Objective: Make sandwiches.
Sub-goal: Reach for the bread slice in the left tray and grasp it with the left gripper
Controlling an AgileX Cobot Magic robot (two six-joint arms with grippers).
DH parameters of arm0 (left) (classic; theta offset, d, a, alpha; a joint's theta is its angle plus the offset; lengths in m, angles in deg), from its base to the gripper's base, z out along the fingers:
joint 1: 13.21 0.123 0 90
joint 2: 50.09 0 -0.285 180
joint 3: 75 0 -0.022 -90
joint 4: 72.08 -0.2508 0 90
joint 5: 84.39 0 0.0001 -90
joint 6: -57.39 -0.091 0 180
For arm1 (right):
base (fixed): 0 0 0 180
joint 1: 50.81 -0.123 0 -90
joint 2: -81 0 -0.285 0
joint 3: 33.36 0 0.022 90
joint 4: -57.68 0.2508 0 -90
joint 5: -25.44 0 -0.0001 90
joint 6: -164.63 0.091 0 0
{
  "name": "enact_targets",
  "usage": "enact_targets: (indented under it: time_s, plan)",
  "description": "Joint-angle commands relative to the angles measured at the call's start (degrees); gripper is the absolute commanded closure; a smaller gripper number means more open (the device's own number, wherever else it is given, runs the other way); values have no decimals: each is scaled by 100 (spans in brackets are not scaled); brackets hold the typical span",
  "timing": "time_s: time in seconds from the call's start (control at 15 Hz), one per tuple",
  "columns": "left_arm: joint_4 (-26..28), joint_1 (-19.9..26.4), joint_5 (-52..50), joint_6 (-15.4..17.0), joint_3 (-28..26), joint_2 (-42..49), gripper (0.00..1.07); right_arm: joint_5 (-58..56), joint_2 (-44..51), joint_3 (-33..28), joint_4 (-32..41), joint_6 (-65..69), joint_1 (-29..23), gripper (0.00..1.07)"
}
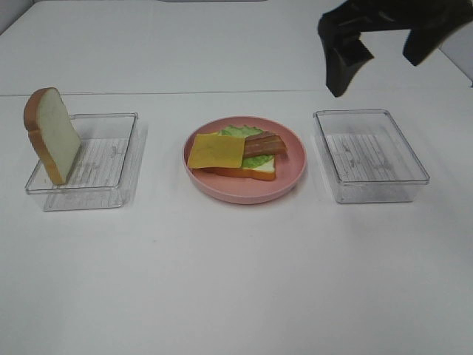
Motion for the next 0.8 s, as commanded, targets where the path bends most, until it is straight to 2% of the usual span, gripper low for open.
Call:
enact_targets:
  time_s: [0.07, 0.27, 0.33, 0.53, 0.6, 0.67, 0.8]
  plan:
    - [17, 0, -23, 0, 11, 11, 6, -498, 665, -630, -63, 246, 23, 9]
    - [17, 0, -23, 0, 11, 11, 6, -487, 1937, -1748, -80, 441, 23, 9]
    - [17, 0, -23, 0, 11, 11, 6, -458, 2126, -1937, -80, 453, 23, 9]
    - [17, 0, -23, 0, 11, 11, 6, -321, 3466, -3272, -115, 693, 23, 9]
    - [17, 0, -23, 0, 11, 11, 6, -281, 3655, -3449, -132, 693, 23, 9]
    - [17, 0, -23, 0, 11, 11, 6, -143, 4280, -4137, -143, 751, 29, 9]
    - [17, 0, -23, 0, 11, 11, 6, -115, 5019, -4905, -160, 991, 34, 9]
